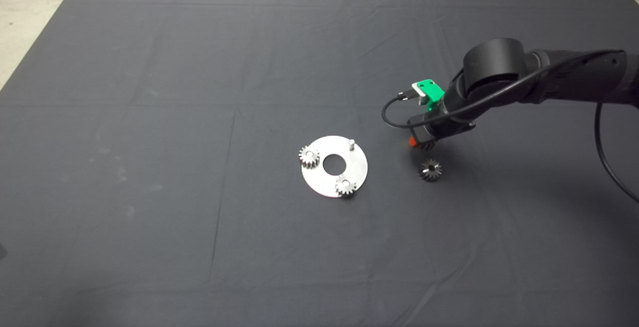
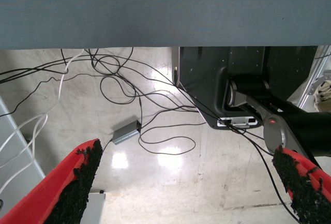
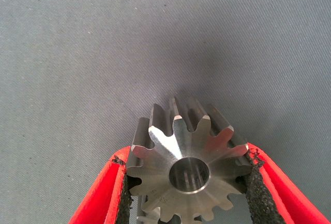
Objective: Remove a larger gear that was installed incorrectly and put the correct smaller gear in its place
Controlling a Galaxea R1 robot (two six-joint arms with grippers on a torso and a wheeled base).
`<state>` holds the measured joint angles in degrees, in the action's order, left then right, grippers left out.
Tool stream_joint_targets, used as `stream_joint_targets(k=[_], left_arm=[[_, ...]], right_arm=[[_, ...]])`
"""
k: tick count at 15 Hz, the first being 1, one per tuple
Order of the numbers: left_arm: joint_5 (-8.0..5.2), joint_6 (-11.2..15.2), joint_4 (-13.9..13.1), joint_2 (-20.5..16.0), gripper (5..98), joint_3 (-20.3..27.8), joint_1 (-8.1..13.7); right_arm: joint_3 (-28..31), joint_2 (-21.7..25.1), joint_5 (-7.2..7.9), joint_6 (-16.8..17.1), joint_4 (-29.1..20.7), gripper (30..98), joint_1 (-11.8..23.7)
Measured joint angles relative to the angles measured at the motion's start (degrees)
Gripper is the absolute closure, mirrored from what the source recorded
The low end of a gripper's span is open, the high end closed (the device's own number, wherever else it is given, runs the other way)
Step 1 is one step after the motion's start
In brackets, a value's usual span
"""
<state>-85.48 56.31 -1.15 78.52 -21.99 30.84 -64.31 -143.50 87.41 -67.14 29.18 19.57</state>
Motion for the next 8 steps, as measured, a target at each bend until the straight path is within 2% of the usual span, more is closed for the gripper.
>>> stream_joint_targets(k=[8], left_arm=[[0.01,0.0,0.0,0.0,19.4,0.0,0.0]], right_arm=[[0.0,0.0,0.05,0.1,0.9,81.5,0.1]])
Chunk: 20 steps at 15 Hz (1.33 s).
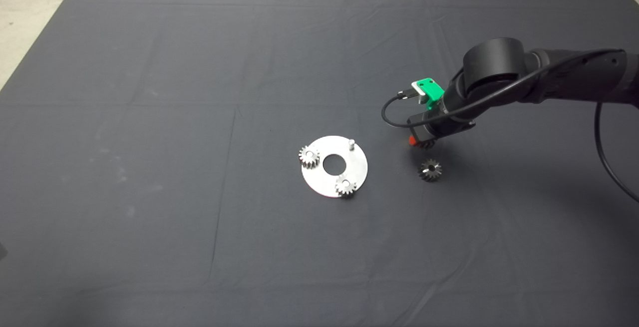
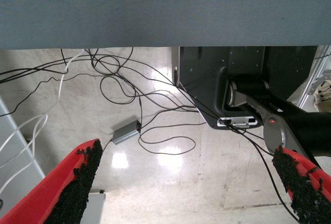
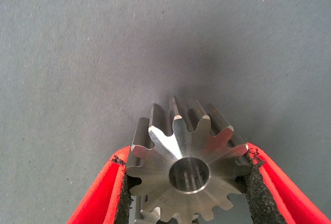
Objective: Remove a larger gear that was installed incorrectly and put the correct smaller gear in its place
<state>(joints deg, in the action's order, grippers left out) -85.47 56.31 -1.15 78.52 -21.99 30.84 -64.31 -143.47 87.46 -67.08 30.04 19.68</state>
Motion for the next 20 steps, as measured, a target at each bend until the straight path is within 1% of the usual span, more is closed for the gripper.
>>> stream_joint_targets(k=[2,3,5,6,7,9,10,12,20], left_arm=[[-0.02,0.0,0.0,0.0,19.4,0.0,0.0],[0.0,0.0,0.0,0.0,19.4,0.0,0.0],[0.0,0.0,0.0,0.0,19.4,0.0,0.0],[-0.02,0.0,0.0,0.0,19.4,0.0,0.0],[0.0,0.0,0.0,0.0,19.4,0.0,0.0],[-0.02,0.0,0.0,0.0,19.4,0.0,0.0],[-0.02,0.0,0.0,0.0,19.4,0.0,0.0],[0.0,0.0,0.0,0.0,19.4,0.0,0.0],[0.0,0.0,0.0,0.1,19.4,0.0,0.0]], right_arm=[[0.0,0.0,-0.02,0.0,0.2,81.3,0.0],[0.0,0.0,-0.01,0.0,0.2,79.9,0.0],[0.3,0.1,0.0,0.0,0.3,79.6,0.0],[0.6,0.2,0.02,0.0,0.3,78.0,0.0],[0.7,0.2,0.02,0.0,0.3,78.0,0.0],[1.0,0.2,0.02,0.0,0.5,74.4,0.3],[1.2,0.2,0.02,0.0,0.6,74.4,0.6],[1.9,0.2,0.02,0.0,1.0,69.6,0.8],[3.0,0.5,0.02,-0.1,1.0,69.4,0.8]])
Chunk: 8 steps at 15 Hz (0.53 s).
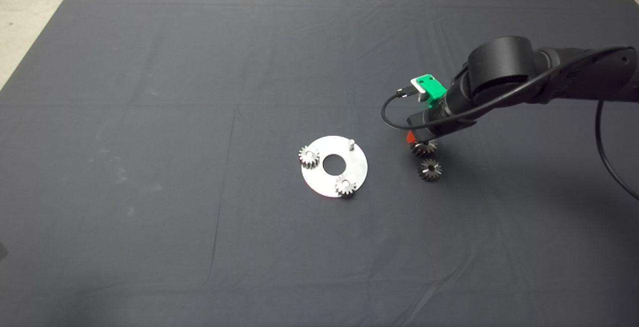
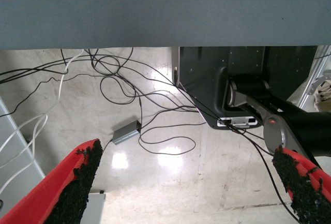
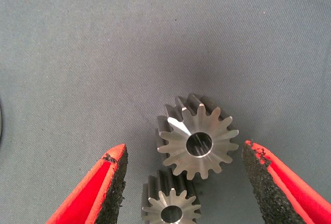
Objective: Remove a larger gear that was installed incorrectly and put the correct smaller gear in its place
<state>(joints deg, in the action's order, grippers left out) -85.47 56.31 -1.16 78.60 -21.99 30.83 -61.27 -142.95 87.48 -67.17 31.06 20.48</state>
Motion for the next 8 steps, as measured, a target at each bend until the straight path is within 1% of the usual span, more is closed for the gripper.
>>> stream_joint_targets(k=[3,8], left_arm=[[0.0,0.0,0.0,0.0,19.4,0.0,0.0],[0.0,0.0,-0.1,-0.1,19.4,0.0,0.0]], right_arm=[[0.1,0.1,0.02,-0.2,-0.8,69.4,0.0],[1.1,0.3,-0.04,-2.9,-8.3,69.4,0.0]])
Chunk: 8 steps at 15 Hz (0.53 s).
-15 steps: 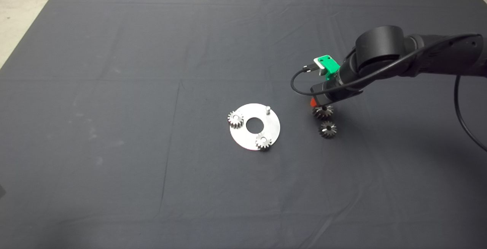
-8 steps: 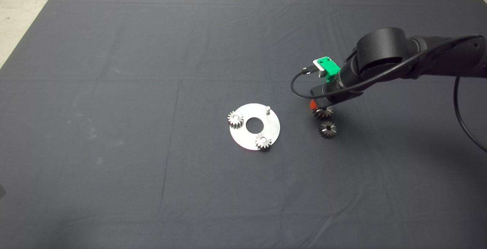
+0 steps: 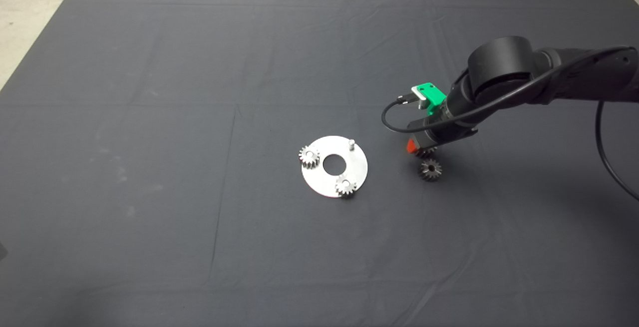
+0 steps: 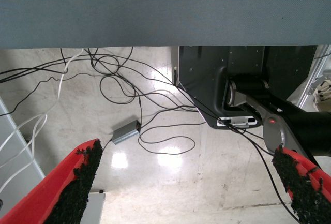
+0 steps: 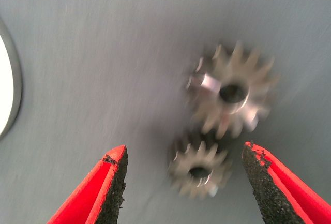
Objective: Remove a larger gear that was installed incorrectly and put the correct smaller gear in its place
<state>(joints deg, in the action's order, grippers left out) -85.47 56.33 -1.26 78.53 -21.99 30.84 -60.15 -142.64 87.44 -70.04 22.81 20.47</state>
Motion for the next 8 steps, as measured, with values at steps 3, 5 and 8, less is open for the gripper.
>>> stream_joint_targets(k=[3,5,8], left_arm=[[0.0,0.3,0.0,-0.2,19.4,0.0,0.0],[0.02,0.3,0.0,-0.2,19.4,0.0,0.0],[0.05,0.3,0.0,-0.3,19.4,0.1,0.0]], right_arm=[[1.7,0.9,0.1,-2.1,-3.4,69.4,0.0],[3.3,1.3,0.08,-3.6,-4.8,69.4,0.0],[4.9,3.0,0.02,-4.9,-5.8,69.4,0.0]])
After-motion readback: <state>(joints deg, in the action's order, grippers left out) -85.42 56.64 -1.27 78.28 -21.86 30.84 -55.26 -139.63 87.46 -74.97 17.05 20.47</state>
